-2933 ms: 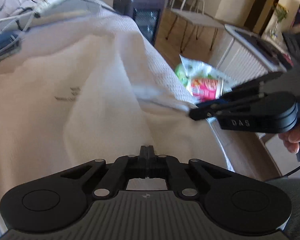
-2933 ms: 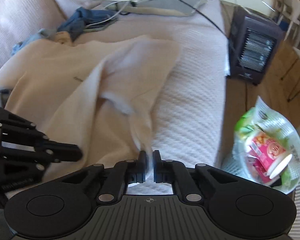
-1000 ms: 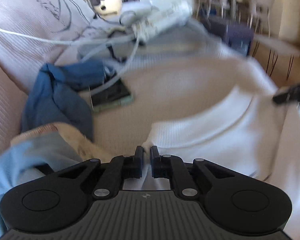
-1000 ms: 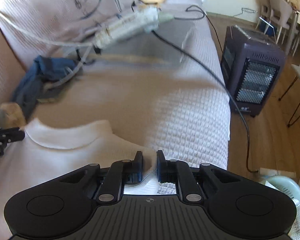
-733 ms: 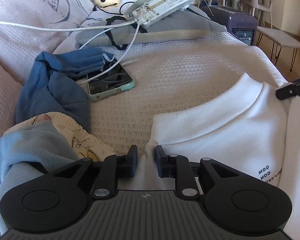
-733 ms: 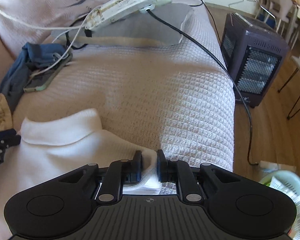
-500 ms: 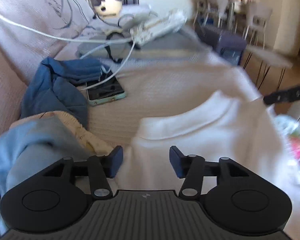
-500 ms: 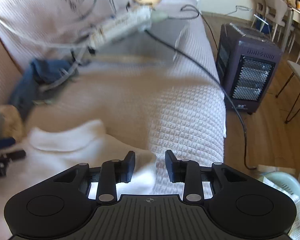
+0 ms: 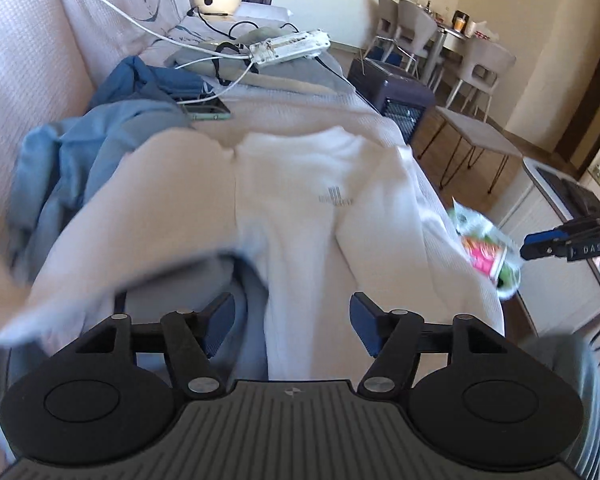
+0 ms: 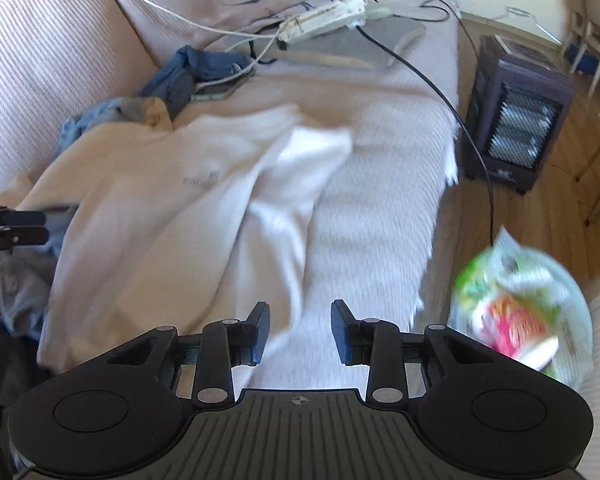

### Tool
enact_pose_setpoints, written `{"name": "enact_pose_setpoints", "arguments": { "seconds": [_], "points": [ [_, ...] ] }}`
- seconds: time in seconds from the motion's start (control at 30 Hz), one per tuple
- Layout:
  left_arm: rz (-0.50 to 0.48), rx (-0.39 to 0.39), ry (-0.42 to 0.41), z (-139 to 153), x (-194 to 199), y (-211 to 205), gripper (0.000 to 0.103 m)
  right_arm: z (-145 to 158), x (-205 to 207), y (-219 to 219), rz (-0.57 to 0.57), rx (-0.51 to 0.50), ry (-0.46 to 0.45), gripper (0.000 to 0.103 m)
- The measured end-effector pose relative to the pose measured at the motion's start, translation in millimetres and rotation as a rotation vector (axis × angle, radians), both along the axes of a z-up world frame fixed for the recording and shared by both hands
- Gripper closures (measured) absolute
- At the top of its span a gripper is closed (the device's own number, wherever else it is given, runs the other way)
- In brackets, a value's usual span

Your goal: Fold clothes

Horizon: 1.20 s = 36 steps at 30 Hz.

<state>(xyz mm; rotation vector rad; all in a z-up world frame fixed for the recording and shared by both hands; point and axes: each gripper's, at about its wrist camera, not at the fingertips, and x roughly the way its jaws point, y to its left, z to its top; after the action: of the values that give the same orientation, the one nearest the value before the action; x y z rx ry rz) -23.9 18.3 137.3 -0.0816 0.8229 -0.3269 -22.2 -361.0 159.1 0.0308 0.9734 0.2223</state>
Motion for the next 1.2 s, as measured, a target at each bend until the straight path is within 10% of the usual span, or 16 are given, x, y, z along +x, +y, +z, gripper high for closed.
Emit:
{"name": "enact_pose_setpoints", "arguments": {
  "seconds": [0.5, 1.2],
  "points": [
    [0.017, -0.010, 0.016, -16.7, -70.6, 28.0, 0.033, -25.2, -99.3, 3.4, -0.160, 0.092, -0.055, 0.063],
    [0.072, 0.004, 0.139, -56.8, -56.0, 18.3, 0.029, -56.9, -101.5, 11.2, -0.133, 0.185, -0.023, 0.063]
  ]
}}
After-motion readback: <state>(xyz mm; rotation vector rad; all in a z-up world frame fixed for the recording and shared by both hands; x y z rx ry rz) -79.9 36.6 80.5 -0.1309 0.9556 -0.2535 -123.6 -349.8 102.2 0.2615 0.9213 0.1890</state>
